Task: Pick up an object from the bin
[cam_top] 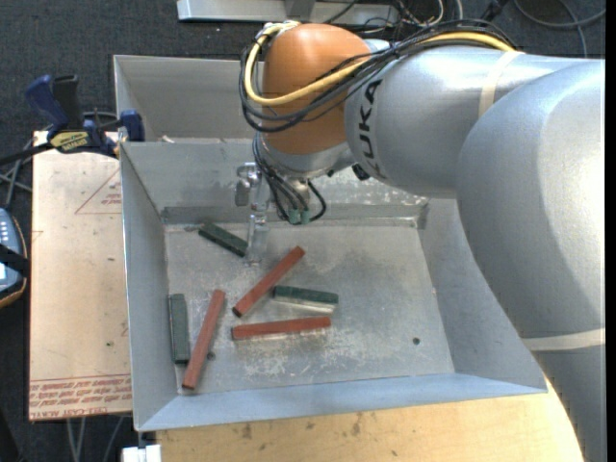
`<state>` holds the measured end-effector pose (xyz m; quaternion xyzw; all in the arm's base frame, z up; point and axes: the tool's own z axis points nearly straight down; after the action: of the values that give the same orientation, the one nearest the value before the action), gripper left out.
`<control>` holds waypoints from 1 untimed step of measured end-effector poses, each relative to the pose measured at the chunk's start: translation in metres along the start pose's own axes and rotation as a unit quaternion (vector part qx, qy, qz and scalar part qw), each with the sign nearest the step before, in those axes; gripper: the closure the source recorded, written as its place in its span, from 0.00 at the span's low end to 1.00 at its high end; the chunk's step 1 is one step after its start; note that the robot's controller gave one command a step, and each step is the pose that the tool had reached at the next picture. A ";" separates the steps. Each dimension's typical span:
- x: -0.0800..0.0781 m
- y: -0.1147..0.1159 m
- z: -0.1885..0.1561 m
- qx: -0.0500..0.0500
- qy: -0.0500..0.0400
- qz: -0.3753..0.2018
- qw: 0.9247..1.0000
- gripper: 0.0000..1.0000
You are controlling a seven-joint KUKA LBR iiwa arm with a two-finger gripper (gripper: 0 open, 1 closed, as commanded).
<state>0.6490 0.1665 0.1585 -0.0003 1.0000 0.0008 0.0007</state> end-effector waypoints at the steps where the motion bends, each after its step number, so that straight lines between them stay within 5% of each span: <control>1: 0.007 -0.006 0.083 0.000 -0.002 0.022 1.000 0.00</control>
Offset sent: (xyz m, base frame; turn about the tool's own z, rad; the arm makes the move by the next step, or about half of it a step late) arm -0.0069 -0.0019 -0.0885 0.0836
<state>0.6421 0.1604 0.0757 0.0215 0.9998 0.0013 0.0022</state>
